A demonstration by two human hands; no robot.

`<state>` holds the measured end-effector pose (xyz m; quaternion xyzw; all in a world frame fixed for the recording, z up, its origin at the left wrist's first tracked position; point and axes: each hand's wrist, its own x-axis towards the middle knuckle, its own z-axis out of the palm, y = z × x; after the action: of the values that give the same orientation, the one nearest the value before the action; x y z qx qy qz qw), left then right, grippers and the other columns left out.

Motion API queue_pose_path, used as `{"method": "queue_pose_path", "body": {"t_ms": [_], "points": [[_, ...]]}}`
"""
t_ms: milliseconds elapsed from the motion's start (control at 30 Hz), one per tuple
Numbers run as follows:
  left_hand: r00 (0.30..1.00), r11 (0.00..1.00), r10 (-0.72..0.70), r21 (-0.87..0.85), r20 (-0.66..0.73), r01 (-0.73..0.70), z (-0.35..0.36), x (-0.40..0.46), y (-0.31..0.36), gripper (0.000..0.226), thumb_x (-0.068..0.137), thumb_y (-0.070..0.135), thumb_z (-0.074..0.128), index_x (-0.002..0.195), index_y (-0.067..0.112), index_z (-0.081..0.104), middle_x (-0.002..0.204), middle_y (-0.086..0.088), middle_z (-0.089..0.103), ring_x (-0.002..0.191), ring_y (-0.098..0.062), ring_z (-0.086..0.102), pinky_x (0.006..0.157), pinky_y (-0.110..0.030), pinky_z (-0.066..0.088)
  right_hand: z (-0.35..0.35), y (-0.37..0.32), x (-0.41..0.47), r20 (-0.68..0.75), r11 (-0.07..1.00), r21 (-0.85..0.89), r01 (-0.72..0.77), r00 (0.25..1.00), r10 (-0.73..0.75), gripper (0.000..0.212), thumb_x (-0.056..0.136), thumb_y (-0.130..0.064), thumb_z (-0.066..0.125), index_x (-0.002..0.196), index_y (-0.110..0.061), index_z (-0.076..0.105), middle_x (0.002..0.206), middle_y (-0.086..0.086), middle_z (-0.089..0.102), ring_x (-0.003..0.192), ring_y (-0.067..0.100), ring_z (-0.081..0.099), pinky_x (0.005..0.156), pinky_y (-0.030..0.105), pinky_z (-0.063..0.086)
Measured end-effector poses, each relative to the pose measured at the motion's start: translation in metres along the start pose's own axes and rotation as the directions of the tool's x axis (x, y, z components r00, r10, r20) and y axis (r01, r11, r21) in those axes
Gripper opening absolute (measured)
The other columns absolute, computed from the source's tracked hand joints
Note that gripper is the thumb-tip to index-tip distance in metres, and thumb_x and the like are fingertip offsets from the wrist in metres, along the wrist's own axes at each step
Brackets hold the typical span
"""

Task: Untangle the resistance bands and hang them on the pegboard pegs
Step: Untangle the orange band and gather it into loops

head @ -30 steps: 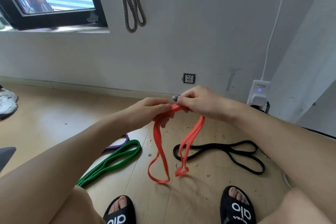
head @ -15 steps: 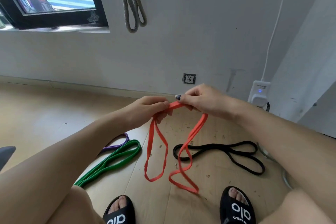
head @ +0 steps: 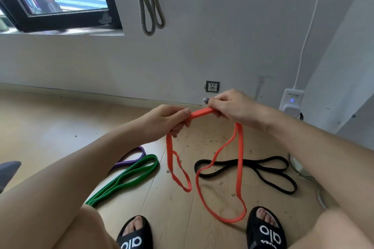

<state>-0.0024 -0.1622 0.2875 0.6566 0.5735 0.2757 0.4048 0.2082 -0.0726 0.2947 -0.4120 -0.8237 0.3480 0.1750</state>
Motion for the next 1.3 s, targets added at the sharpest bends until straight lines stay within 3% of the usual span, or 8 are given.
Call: {"method": "queue_pose_path", "body": {"t_ms": [133, 267, 400, 600, 800, 1033, 1200, 1300], "points": [[0.999, 0.998, -0.025, 0.055, 0.039, 0.023, 0.003, -0.001, 0.003, 0.041, 0.107, 0.037, 0.042, 0.088, 0.007, 0.063, 0.064, 0.005, 0.046, 0.060, -0.011, 0.046, 0.065, -0.028, 0.049, 0.002, 0.009, -0.001, -0.022, 0.999, -0.011, -0.043, 0.999, 0.043, 0.052, 0.102, -0.049, 0.052, 0.062, -0.017, 0.061, 0.050, -0.006, 0.045, 0.046, 0.010, 0.038, 0.056, 0.030, 0.033], [0.999, 1.000, -0.020, 0.016, 0.031, 0.020, 0.004, 0.000, 0.007, 0.037, 0.107, 0.035, 0.045, 0.087, 0.007, 0.060, 0.063, 0.003, 0.043, 0.054, -0.011, 0.040, 0.056, -0.027, 0.040, 0.010, -0.006, -0.001, 0.061, 0.988, 0.147, -0.038, 0.998, 0.029, 0.056, 0.105, -0.051, 0.044, 0.069, -0.014, 0.066, 0.056, -0.003, 0.055, 0.051, 0.010, 0.048, 0.056, 0.027, 0.040], [0.999, 0.999, -0.024, 0.042, 0.039, 0.023, 0.002, -0.003, 0.007, 0.039, 0.106, 0.038, 0.047, 0.088, 0.009, 0.064, 0.065, 0.001, 0.053, 0.055, -0.011, 0.042, 0.053, -0.025, 0.037, 0.014, -0.009, -0.005, 0.070, 0.998, 0.044, 0.041, 0.997, -0.044, 0.050, 0.101, -0.052, 0.053, 0.063, -0.019, 0.059, 0.056, -0.005, 0.045, 0.049, 0.007, 0.038, 0.054, 0.025, 0.031], [0.992, 0.995, -0.086, -0.044, 0.087, 0.090, -0.005, -0.010, 0.004, 0.039, 0.108, 0.034, 0.044, 0.086, 0.007, 0.061, 0.064, -0.002, 0.048, 0.058, -0.017, 0.050, 0.064, -0.031, 0.054, -0.002, 0.000, -0.007, -0.009, 1.000, 0.006, 0.023, 1.000, -0.023, 0.051, 0.096, -0.057, 0.060, 0.062, -0.019, 0.058, 0.053, -0.008, 0.039, 0.049, 0.008, 0.034, 0.054, 0.028, 0.027], [0.999, 0.999, -0.045, -0.030, 0.012, 0.045, 0.000, -0.006, 0.010, 0.034, 0.107, 0.030, 0.048, 0.085, 0.006, 0.060, 0.059, 0.001, 0.049, 0.049, -0.014, 0.044, 0.050, -0.025, 0.047, 0.006, -0.009, -0.009, 0.117, 0.983, 0.181, -0.017, 0.993, -0.004, 0.054, 0.105, -0.052, 0.044, 0.083, -0.010, 0.070, 0.066, 0.000, 0.065, 0.058, 0.013, 0.053, 0.058, 0.027, 0.043], [0.997, 0.997, -0.049, -0.049, 0.053, 0.051, -0.004, -0.007, 0.002, 0.033, 0.107, 0.028, 0.048, 0.089, 0.006, 0.065, 0.066, -0.001, 0.054, 0.060, -0.014, 0.052, 0.071, -0.029, 0.053, -0.002, -0.005, -0.008, 0.081, 0.997, 0.074, 0.032, 0.996, -0.038, 0.049, 0.098, -0.053, 0.059, 0.064, -0.018, 0.062, 0.051, -0.011, 0.044, 0.048, 0.007, 0.036, 0.053, 0.027, 0.030], [0.996, 0.997, -0.073, -0.002, 0.048, 0.073, 0.001, -0.003, 0.006, 0.035, 0.108, 0.028, 0.044, 0.085, 0.007, 0.060, 0.062, 0.001, 0.045, 0.056, -0.013, 0.046, 0.063, -0.027, 0.052, -0.003, 0.000, -0.009, 0.093, 0.985, 0.171, -0.025, 0.996, 0.009, 0.047, 0.102, -0.045, 0.056, 0.070, -0.012, 0.066, 0.057, -0.003, 0.056, 0.050, 0.011, 0.046, 0.055, 0.027, 0.039], [0.996, 0.997, -0.065, -0.034, 0.067, 0.068, 0.003, 0.000, 0.010, 0.038, 0.108, 0.033, 0.043, 0.085, 0.007, 0.058, 0.060, 0.004, 0.039, 0.053, -0.013, 0.036, 0.053, -0.027, 0.039, 0.006, -0.006, -0.007, 0.172, 0.972, 0.232, -0.039, 0.985, -0.002, 0.051, 0.106, -0.047, 0.046, 0.079, -0.010, 0.068, 0.063, 0.001, 0.064, 0.056, 0.015, 0.054, 0.056, 0.027, 0.045]]}}
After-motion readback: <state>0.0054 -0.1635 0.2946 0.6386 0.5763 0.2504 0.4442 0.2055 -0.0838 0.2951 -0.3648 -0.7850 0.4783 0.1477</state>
